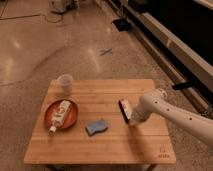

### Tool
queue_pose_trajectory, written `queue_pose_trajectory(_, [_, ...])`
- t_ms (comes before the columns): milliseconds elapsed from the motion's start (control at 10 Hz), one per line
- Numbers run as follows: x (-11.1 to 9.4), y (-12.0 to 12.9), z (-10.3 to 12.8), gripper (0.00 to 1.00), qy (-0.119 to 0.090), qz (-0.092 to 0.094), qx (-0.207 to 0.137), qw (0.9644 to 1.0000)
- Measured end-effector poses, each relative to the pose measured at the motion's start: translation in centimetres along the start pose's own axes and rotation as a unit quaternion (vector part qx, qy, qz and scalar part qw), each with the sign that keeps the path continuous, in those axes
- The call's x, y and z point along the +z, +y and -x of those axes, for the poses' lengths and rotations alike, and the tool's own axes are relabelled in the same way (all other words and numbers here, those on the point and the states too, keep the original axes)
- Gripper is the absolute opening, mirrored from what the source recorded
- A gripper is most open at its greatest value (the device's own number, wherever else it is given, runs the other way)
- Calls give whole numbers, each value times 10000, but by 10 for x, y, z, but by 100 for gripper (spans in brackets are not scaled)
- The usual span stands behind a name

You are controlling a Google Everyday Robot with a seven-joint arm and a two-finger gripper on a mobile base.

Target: Push the eraser across the table

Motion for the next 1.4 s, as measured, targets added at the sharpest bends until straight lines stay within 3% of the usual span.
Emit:
queue_pose_trajectory(800, [16, -72, -14, 0, 95, -333, -237, 9991])
queue_pose_trajectory(1400, [9, -128, -1, 0, -27, -691, -379, 9969])
